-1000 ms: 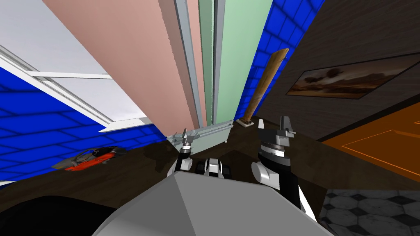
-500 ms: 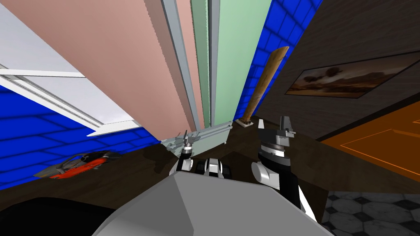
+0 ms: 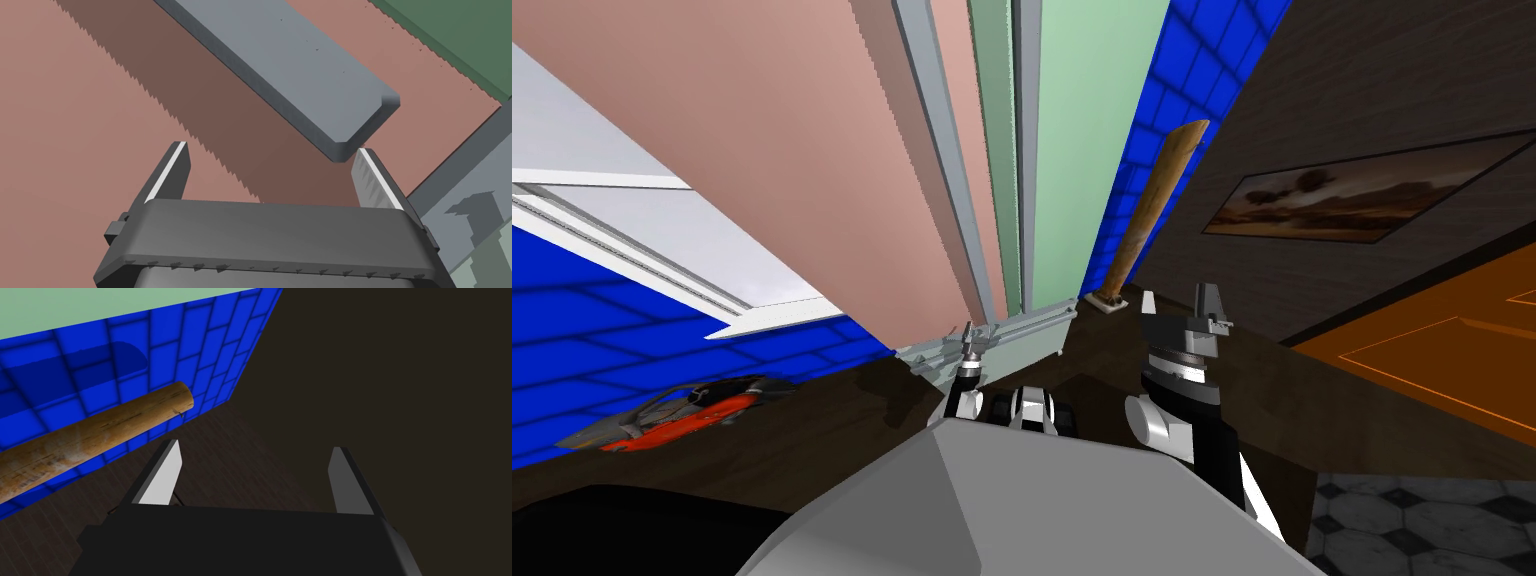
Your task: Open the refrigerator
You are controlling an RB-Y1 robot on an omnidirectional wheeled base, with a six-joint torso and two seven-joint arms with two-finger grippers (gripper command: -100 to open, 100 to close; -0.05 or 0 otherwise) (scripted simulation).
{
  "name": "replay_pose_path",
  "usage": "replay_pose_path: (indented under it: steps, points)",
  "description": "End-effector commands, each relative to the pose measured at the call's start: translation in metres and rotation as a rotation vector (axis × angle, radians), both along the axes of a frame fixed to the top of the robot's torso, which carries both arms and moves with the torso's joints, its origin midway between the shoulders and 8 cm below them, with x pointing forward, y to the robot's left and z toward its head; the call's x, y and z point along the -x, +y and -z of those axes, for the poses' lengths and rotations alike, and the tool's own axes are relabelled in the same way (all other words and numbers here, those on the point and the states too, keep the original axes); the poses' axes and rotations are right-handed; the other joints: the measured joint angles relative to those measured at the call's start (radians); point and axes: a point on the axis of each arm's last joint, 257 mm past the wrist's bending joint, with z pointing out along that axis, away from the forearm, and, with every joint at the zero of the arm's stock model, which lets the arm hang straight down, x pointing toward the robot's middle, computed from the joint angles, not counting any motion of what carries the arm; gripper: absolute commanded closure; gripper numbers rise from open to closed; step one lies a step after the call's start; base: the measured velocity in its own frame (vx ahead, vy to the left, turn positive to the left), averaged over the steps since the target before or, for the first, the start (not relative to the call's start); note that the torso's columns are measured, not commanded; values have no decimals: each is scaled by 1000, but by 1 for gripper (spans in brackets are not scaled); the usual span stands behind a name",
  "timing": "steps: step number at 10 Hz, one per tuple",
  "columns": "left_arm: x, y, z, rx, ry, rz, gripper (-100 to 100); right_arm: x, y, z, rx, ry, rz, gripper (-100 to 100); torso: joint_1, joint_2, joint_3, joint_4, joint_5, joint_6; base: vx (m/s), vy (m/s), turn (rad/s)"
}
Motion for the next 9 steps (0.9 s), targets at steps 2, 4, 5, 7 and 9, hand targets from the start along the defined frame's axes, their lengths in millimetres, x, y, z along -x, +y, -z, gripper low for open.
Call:
replay_pose_path:
  steps: [2,4,5,7,9]
  points:
    - [-3,2,21,28,37,11,-100,0,0,0,0,0,0,0,1,0,-1,0,0,-2,98,-14,-55]
    - [-4,3,23,28,40,12,-100,0,0,0,0,0,0,0,0,9,5,2,0,-3,64,-12,-9]
    - [-12,4,16,30,41,14,-100,0,0,0,0,0,0,0,0,12,7,3,0,-3,21,-5,16]
    - [-18,5,11,30,41,16,-100,0,0,0,0,0,0,0,0,10,6,3,0,-3,15,-7,12]
    - [-19,5,9,29,39,16,-100,0,0,0,0,0,0,0,0,8,4,2,0,-3,5,-4,4]
